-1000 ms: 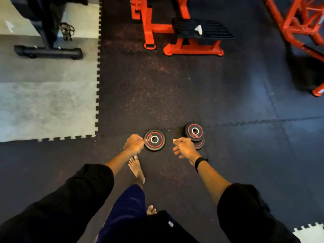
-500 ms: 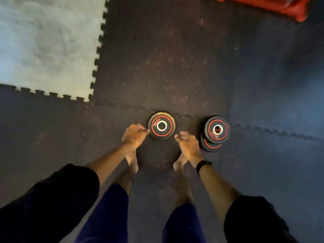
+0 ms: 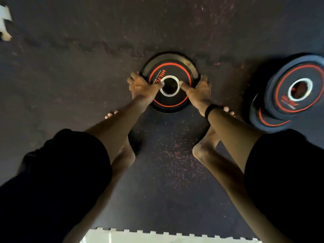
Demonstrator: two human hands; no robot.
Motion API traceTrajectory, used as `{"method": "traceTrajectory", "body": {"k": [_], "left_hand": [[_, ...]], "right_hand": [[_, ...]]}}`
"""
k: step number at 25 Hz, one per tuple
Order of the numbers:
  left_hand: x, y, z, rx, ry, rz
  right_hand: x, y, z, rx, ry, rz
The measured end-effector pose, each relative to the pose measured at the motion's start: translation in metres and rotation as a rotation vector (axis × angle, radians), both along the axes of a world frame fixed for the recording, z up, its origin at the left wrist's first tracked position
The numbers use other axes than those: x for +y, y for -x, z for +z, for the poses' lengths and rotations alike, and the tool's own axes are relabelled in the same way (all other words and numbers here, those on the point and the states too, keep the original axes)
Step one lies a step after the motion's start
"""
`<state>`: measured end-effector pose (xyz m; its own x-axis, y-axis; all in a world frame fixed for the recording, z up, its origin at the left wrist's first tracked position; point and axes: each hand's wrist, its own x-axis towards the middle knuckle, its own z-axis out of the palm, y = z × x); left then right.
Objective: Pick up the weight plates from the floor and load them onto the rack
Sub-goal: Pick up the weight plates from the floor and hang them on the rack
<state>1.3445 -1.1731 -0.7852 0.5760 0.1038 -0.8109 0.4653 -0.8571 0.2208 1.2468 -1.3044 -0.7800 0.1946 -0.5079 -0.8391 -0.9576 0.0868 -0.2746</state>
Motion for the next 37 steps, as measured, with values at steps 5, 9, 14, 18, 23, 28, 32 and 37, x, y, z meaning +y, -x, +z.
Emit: {"method": "traceTrajectory", "body": {"k": [5, 9, 14, 18, 23, 28, 32, 37], "left_hand": [[-0.014, -0.001, -0.011, -0.049, -0.11, -0.09], [-0.022, -0.006, -0.011, -0.038, -0.153, -0.109], [-0.014, -0.001, 0.0, 0.017, -0.19, -0.136], [0.003, -0.002, 0.007, 0.067, -0.072, 0.054], [0.008, 0.01, 0.008, 0.113, -0.074, 0.15], [0.001, 0.001, 0.009, 0.218, -0.066, 0.164], [0.005, -0.015, 0.005, 0.281, 0.062, 0.37], [0.039, -0.015, -0.038, 0.434, 0.194, 0.481]], "right_hand": [[0.003, -0.003, -0.013, 0.003, 0.065, -0.02], [-0.006, -0.007, -0.014, 0.009, -0.029, -0.041], [-0.015, 0.005, -0.015, -0.031, -0.085, -0.036], [-0.022, 0.003, -0.019, -0.033, -0.088, -0.072], [-0.026, 0.003, -0.027, -0.002, -0.04, -0.073], [-0.045, -0.012, -0.025, 0.07, -0.116, -0.154], [-0.038, -0.02, -0.017, 0.042, -0.197, -0.295], [-0.009, -0.011, 0.022, 0.101, -0.034, -0.368]]}}
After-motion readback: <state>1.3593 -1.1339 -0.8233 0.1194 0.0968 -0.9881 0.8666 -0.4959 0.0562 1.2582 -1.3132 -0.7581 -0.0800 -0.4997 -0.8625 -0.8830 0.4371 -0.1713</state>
